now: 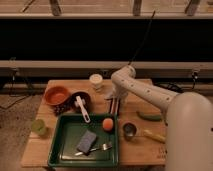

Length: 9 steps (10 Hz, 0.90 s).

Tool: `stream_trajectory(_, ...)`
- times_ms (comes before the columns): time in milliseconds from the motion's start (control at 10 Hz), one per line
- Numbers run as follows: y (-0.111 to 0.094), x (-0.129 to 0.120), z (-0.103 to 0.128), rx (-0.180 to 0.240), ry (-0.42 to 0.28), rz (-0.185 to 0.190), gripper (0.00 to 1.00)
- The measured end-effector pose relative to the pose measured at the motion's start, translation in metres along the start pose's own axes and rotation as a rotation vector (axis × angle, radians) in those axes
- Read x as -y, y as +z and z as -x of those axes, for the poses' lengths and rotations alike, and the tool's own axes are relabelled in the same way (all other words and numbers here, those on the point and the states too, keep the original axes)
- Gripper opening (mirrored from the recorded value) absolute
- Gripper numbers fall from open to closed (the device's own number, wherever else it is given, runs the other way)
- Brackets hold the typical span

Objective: Place eraser in paper cup

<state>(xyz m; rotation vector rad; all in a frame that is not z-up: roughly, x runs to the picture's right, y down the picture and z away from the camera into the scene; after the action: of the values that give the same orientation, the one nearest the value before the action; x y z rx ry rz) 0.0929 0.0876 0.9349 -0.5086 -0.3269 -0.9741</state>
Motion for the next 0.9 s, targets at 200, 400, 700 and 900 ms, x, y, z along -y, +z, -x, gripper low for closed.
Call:
stream_trajectory(200,-0.0025,0.0036,0.0052,0.002,-0.012,-0.008,0.65)
stream_trajectory(400,-0.0034,0.0034,0.0058,0.001,-0.013,-0.010,0.65)
stream_trajectory(700,-0.0051,0.0047,0.0075,0.002,-0.016,-0.013,0.65)
stream_trajectory(900,-0.0027,0.0044,0.0105,-0.004,-0.025,-0.007,0.65)
